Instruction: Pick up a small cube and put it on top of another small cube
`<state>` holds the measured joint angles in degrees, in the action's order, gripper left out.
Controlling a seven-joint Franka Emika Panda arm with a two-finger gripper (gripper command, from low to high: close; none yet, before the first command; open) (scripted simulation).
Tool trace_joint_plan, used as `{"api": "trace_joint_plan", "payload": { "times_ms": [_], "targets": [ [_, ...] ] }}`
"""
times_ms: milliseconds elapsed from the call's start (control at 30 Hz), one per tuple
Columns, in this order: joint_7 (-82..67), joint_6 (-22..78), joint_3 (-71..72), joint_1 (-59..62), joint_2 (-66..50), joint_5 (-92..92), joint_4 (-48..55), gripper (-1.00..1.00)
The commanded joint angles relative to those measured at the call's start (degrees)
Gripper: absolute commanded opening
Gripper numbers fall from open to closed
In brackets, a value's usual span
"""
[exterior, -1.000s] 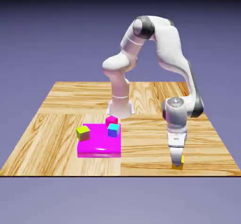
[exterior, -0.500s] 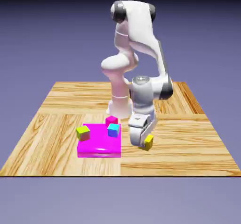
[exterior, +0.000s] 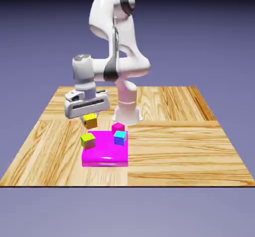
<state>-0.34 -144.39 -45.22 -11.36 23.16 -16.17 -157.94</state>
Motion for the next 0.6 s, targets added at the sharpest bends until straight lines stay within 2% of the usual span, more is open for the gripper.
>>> {"api": "trace_joint_plan", "payload": {
  "times_ms": [0,267,300,567],
  "targets": [
    [-1.77,-1.83,-0.37,-0.81,-1.96,2.42,-0.18,-1.00],
    [-15.11,-14.91,-3.09,-6.78,-16.28,20.61,-1.53,-1.00],
    [-15.11,-14.91,-3.09,-6.78,-16.28,20.61,-1.53,1.00],
    [-2.33,-2.38,-0.49,-1.06,-2.56,3.18,-0.24,1.00]
  ]
}}
